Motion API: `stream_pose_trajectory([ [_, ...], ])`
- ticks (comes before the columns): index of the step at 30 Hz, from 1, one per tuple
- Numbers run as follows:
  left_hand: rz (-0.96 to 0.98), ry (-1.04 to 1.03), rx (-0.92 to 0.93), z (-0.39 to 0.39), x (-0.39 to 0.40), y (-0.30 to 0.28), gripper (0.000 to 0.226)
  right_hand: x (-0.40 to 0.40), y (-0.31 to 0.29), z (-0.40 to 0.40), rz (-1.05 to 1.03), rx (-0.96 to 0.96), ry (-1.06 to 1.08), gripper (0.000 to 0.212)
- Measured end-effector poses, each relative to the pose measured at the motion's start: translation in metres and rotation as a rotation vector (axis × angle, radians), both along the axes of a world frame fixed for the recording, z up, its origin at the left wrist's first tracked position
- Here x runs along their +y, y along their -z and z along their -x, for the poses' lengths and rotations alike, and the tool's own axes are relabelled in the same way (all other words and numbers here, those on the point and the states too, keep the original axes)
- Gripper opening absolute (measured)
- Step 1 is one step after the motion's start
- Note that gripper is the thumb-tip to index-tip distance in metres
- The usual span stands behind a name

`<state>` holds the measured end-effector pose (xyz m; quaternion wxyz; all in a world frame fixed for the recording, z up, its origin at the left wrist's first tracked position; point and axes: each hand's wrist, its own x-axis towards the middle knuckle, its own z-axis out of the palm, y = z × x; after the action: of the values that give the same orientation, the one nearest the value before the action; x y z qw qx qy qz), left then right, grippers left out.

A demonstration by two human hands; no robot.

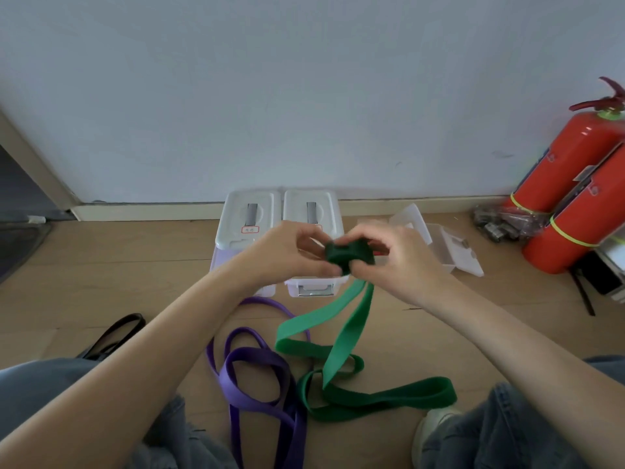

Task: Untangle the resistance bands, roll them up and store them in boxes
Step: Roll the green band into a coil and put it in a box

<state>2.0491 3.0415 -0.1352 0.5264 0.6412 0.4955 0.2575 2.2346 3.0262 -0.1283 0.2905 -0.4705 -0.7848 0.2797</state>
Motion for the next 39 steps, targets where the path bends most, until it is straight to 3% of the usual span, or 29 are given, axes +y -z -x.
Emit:
stream_pose_trajectory([
  [3,-0.158,0.070,0.247,-0.005,-0.005,0.005,0.030,-0.002,-0.004,-0.003,-0.055,-0.224,-0.107,0.031],
  [5,-0.195,0.075,0.246,-0.008,-0.006,0.006,0.030,-0.002,-0.007,-0.006,-0.012,-0.220,-0.106,0.030],
  [9,-0.198,0.077,0.197,-0.009,-0.006,0.003,0.028,-0.003,-0.008,-0.010,0.140,-0.059,-0.081,0.030],
  [14,-0.078,-0.096,-0.012,-0.005,-0.007,0.002,0.031,-0.002,0.000,-0.015,0.413,0.409,0.042,0.029],
  [20,0.077,-0.148,-0.342,-0.009,-0.012,0.008,0.041,-0.009,0.013,-0.011,0.437,0.636,0.079,0.048],
  [23,0.083,-0.087,-0.287,-0.010,-0.013,0.012,0.037,-0.008,0.011,-0.017,0.368,0.437,0.059,0.036],
  [28,-0.099,0.130,0.248,-0.016,-0.015,0.014,0.028,-0.007,0.011,-0.015,0.156,-0.150,-0.052,0.027],
  [30,-0.212,0.176,0.441,-0.024,-0.020,0.018,0.035,-0.009,0.012,-0.012,0.108,-0.259,-0.096,0.029],
  [33,-0.275,0.174,0.492,-0.029,-0.023,0.021,0.046,-0.008,0.015,-0.012,0.132,-0.284,-0.126,0.031],
  [35,-0.277,0.149,0.470,-0.024,-0.023,0.020,0.042,-0.006,0.014,-0.015,0.189,-0.235,-0.153,0.031],
  [39,-0.124,0.089,0.194,-0.010,-0.020,0.009,0.028,-0.004,0.009,-0.025,0.372,0.139,-0.135,0.034],
])
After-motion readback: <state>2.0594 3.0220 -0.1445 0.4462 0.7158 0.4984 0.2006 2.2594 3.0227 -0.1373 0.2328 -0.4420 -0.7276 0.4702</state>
